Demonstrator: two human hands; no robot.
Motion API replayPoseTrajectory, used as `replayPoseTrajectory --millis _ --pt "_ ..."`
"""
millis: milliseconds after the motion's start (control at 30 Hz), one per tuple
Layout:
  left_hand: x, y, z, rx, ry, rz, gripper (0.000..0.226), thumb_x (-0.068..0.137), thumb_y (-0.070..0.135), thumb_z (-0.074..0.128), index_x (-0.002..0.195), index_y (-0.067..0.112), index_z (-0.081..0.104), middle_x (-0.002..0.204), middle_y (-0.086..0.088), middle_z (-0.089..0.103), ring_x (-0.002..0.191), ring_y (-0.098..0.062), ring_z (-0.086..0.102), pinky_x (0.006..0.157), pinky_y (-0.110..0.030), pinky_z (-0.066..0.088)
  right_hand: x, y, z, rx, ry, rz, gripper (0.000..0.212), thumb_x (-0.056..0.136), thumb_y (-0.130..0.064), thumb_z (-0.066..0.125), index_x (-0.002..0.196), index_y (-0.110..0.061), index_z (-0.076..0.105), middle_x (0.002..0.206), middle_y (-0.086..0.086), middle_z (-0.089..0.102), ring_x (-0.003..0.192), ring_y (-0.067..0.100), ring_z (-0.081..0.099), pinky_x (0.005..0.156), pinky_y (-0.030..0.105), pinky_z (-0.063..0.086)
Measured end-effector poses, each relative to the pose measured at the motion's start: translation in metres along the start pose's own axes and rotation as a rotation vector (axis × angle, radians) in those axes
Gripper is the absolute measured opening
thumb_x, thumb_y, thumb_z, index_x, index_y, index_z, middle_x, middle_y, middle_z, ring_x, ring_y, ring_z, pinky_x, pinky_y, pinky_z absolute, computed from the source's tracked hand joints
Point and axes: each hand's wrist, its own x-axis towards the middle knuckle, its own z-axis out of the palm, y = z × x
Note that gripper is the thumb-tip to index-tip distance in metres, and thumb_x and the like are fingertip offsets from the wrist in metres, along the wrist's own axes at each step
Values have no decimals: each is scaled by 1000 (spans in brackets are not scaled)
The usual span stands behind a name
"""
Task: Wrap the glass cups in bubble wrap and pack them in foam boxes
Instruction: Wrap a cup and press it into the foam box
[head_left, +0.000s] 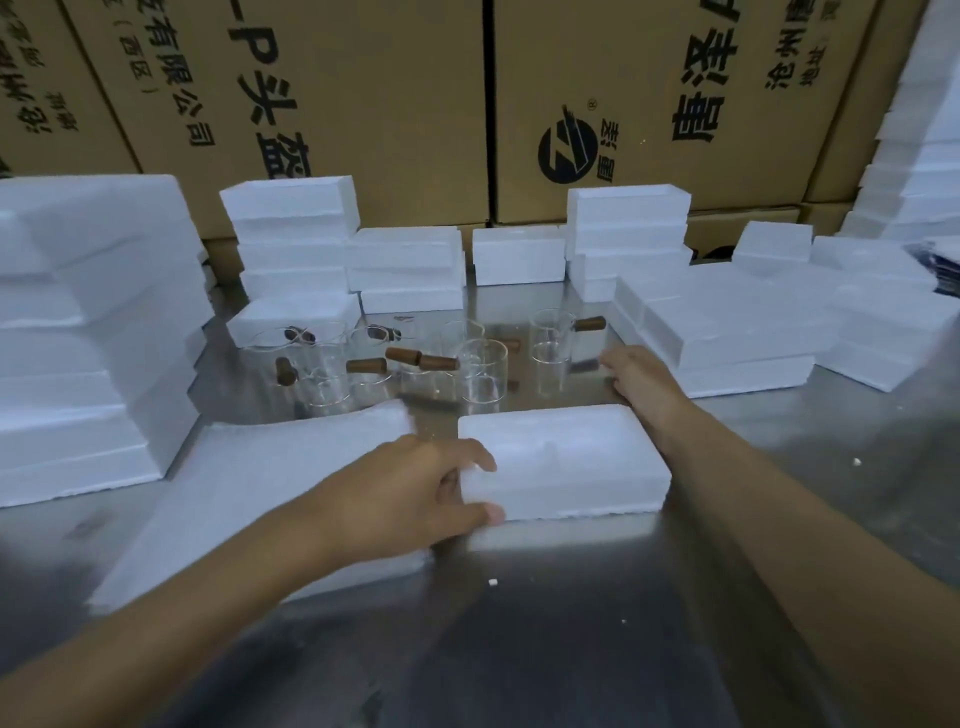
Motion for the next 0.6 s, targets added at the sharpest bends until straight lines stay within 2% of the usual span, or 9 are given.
replayPoseTrajectory --millis 67,133,200,267,333,400,467,533,600 --pt "2 -4 -5 -118 96 -10 38 86 71 48 111 43 56 71 12 57 70 1 57 57 -20 38 -1 1 2 -181 36 -86 19 94 -31 58 112 -23 58 121 0 57 93 13 59 74 27 47" --pt "5 -18 -16 -149 262 -82 26 92 58 45 101 36 57 73 14 59 67 -2 58 57 -26 40 1 -1 6 -313 16 -114 40 95 -32 58 133 -26 46 120 2 57 96 17 57 91 34 49" --pt "6 -38 -24 -81 338 -225 13 97 41 49 91 31 55 70 10 59 67 -8 58 60 -29 42 6 -12 9 -410 -1 -110 55 95 -31 58 144 -27 34 116 5 59 96 21 57 97 38 48" --pt "6 -59 -26 -32 253 -356 11 97 30 53 86 29 54 72 7 58 71 -19 59 64 -31 45 16 -28 9 -500 -12 -147 68 93 -19 58 152 -26 24 137 12 48 108 28 56 93 37 49" --pt "4 -72 -24 -49 134 -382 11 96 26 57 85 30 56 74 4 62 70 -18 60 63 -30 47 26 -42 10 -683 -4 -265 77 91 -5 56 156 -21 18 156 12 30 127 33 49 96 37 47" --pt "3 -78 -22 -74 81 -352 9 95 32 61 87 32 56 74 4 64 68 -15 60 62 -28 47 39 -50 12 -859 -9 -401 79 92 0 52 158 -15 13 164 8 16 145 32 29 114 39 33" --pt "1 -80 -23 -111 77 -334 15 92 44 64 90 32 56 75 5 62 66 -12 56 61 -25 45 54 -55 16 -990 -50 -419 75 95 -3 48 159 -11 8 167 8 8 151 32 16 121 40 20" --pt "0 -82 -23 -130 81 -338 27 86 53 68 89 29 56 76 5 61 66 -11 54 61 -24 42 64 -56 24 -1095 -55 -362 68 98 -8 46 157 -5 13 164 13 16 148 36 22 119 43 25" --pt "0 -83 -23 -134 73 -349 35 81 57 70 83 25 57 76 6 60 67 -11 53 62 -25 42 69 -54 30 -1231 -5 -344 51 98 -15 48 146 -2 34 148 18 36 137 37 33 109 45 35"
